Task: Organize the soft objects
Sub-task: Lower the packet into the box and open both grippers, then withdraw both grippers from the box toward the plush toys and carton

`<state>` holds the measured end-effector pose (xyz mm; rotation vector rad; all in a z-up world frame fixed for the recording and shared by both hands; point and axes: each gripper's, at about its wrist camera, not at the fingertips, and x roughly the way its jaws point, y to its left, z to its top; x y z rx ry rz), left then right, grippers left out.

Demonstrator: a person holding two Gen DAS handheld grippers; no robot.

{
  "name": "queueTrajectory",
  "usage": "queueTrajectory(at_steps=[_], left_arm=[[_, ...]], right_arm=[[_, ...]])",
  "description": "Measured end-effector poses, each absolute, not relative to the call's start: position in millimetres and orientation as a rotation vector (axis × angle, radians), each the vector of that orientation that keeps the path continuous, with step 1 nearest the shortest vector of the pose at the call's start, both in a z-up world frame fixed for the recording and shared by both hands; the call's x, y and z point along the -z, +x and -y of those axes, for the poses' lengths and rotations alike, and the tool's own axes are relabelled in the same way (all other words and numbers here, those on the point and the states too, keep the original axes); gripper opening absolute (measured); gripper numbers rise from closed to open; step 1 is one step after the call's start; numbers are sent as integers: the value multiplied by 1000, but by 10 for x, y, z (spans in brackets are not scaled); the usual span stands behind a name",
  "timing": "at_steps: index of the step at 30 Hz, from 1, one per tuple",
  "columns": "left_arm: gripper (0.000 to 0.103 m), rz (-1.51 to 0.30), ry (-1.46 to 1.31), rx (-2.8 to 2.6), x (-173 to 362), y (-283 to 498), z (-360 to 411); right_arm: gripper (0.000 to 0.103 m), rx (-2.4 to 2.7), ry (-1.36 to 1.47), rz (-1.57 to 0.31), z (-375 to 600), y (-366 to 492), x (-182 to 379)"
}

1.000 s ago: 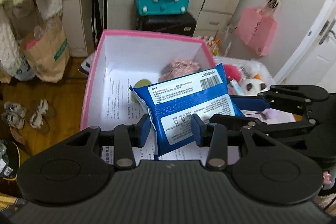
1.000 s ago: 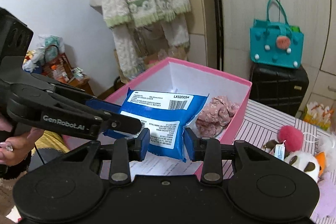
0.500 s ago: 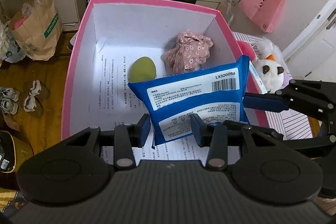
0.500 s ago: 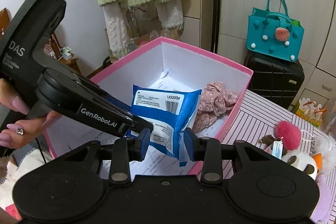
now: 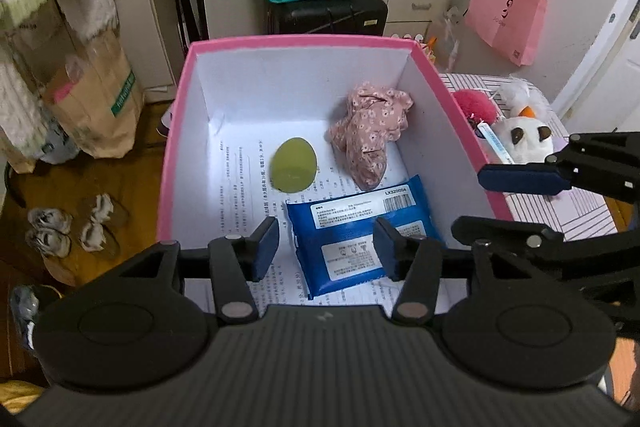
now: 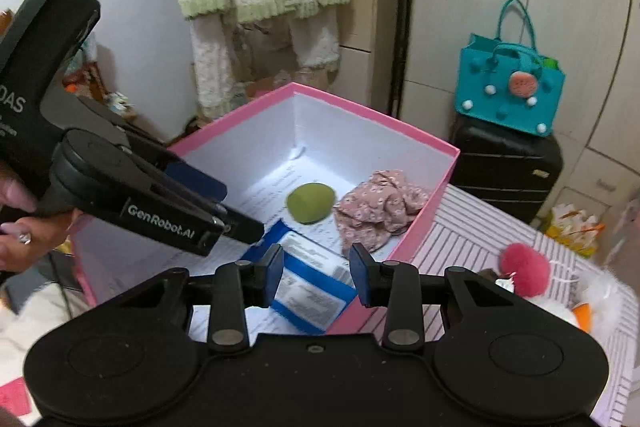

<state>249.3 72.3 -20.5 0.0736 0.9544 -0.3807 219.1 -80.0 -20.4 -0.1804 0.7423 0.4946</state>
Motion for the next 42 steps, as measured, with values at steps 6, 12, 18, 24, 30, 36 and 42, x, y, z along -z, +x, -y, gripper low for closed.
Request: queueTrajectory(at_steps=[6,12,18,24,30,36,42], left_arm=[[55,-909,154,374,-83,2234,-732],[58,-880,193,398,-374,1846,-724],[63,-868,205,430,-618,1443,-679],[66,-854,239,430,-744,1085,-614],[70,-857,260,458,-794,835,-541],[70,-845,292,475,-811,623,-412],[70,-819,375,487,-748,384,-243]], right_arm=[[41,-575,-146,-740,880,2022,63],[42,-637,-119,-729,957,1760,-144],[43,-680,-122,-693,1025,1447,-367],[46,-711,-134,-673,1110,1134,-525],[47,-712,-135,-660,1263,846,-592],[48,-696,-136,-667,1412,644,-586],[49,-685,-113,-673,1613,463,-555]])
